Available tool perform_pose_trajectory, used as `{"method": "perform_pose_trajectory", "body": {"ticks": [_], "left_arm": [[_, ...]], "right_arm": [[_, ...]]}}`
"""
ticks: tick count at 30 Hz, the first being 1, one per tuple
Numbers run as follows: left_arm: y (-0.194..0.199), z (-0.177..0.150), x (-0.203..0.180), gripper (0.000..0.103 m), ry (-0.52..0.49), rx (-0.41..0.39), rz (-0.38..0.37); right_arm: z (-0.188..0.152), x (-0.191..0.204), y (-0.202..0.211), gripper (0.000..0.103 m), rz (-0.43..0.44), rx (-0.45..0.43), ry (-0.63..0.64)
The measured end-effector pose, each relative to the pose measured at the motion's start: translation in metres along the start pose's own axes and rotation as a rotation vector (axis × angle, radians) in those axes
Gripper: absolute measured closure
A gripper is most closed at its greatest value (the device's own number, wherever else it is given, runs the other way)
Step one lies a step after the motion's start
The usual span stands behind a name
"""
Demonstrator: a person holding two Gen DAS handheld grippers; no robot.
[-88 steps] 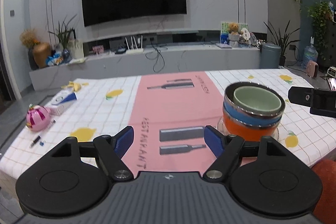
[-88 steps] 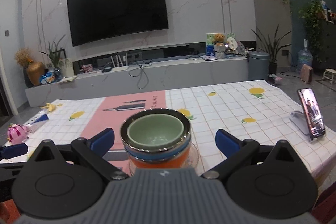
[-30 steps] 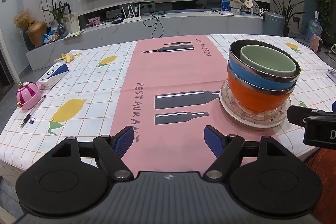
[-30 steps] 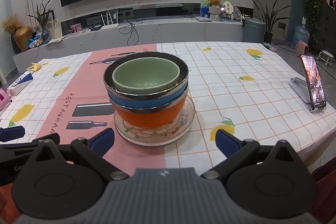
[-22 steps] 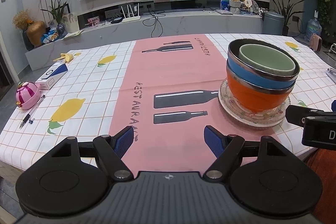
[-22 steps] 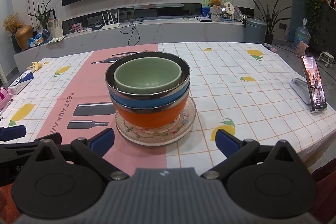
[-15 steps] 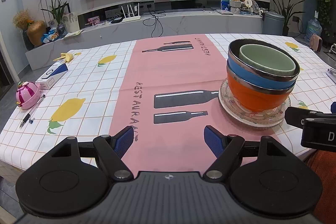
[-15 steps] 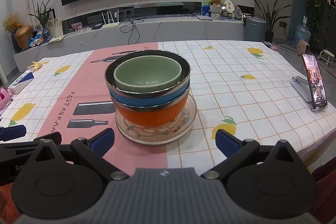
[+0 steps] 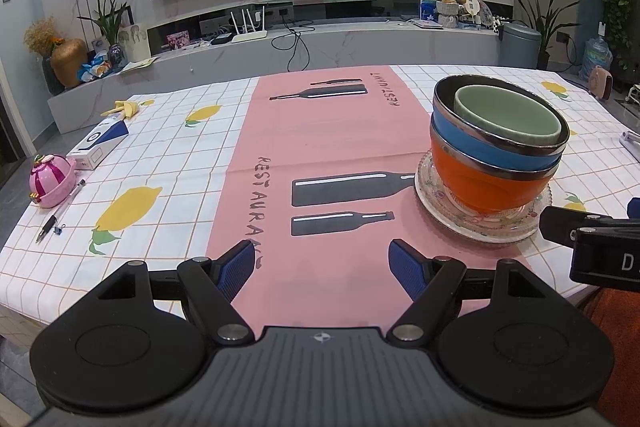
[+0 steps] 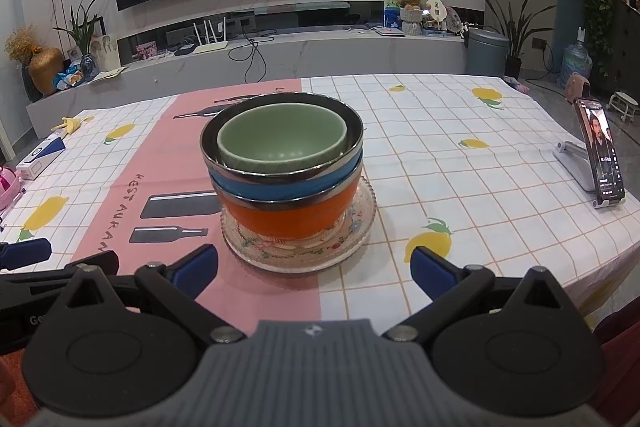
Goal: Organize plates and bowls
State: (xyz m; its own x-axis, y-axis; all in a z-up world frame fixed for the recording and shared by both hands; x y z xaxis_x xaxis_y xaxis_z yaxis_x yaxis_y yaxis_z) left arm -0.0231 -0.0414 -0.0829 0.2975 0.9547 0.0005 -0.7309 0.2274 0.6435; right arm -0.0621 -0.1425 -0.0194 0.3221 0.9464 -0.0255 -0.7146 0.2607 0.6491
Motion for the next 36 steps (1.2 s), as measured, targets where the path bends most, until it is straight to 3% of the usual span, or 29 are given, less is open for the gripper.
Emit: {"method": "perform_pose_trajectory", "body": {"ticks": [36], "left_arm": [[0.0055, -0.0022, 0.0018, 0.014, 0.015, -0.015, -0.005]], "right_arm": [[-0.0047, 0.0005, -0.0031, 0.003, 0.004, 0.039, -0.016]]}}
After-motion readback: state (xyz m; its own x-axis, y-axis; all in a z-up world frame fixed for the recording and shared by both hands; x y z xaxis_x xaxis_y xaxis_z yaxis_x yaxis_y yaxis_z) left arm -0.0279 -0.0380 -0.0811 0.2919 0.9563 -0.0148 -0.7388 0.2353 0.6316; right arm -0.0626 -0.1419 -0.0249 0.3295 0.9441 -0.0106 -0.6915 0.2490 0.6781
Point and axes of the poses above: each gripper's, at about its wrist camera, not at the fingertips, and y roughly against the way its jaws point, x to its left, z to its top, the point moved 1 cm from there along -y, roughly the way its jaws point, and after that the axes turned 8 degrees about -z, right-handed, at the moved point
